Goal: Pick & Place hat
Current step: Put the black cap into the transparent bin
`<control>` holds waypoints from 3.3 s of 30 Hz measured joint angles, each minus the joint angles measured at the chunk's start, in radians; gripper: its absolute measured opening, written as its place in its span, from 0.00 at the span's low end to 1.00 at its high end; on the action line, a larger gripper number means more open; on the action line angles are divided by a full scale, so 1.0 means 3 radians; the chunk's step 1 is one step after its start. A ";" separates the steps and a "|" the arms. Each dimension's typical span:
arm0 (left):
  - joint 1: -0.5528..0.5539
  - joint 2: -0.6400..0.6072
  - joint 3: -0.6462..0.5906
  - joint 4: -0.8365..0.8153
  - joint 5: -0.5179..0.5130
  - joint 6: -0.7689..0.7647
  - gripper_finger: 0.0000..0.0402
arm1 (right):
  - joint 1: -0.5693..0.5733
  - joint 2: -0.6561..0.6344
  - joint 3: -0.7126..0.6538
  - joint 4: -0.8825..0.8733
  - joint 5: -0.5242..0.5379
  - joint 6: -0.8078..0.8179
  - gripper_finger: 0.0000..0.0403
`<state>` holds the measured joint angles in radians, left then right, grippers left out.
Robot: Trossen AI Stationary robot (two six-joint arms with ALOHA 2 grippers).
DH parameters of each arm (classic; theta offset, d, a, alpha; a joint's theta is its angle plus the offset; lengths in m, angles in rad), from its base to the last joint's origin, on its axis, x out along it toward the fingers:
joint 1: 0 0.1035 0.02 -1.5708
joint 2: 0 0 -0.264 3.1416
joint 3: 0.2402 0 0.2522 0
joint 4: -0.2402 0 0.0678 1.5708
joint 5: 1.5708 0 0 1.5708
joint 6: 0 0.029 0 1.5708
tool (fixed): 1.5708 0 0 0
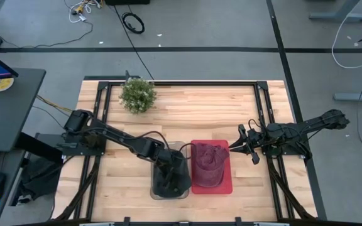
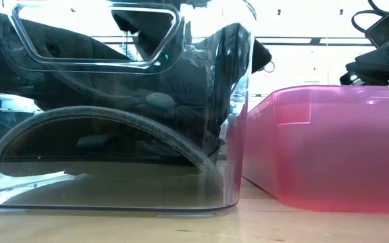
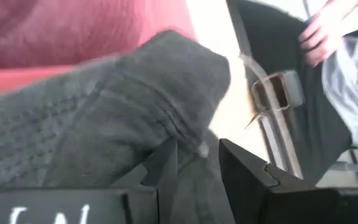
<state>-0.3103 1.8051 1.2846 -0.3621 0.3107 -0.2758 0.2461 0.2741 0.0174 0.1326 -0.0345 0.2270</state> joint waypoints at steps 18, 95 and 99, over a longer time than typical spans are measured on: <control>-0.0106 -0.0129 0.0004 0.0864 -0.0550 0.0023 0.31 | 0.0000 0.0001 0.0000 0.0003 0.0000 0.0000 0.17; -0.0366 -0.0030 -0.0005 -0.0030 -0.1052 -0.0698 0.17 | 0.0000 0.0001 0.0000 -0.0016 0.0000 -0.0001 0.17; -0.0361 -0.0045 -0.0005 -0.0014 -0.1365 -0.0598 0.17 | 0.0000 0.0001 0.0000 -0.0010 0.0000 0.0000 0.17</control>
<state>-0.4187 1.7916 1.2831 -0.3662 -0.0987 -0.4553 0.2462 0.2745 0.0174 0.1295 -0.0345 0.2272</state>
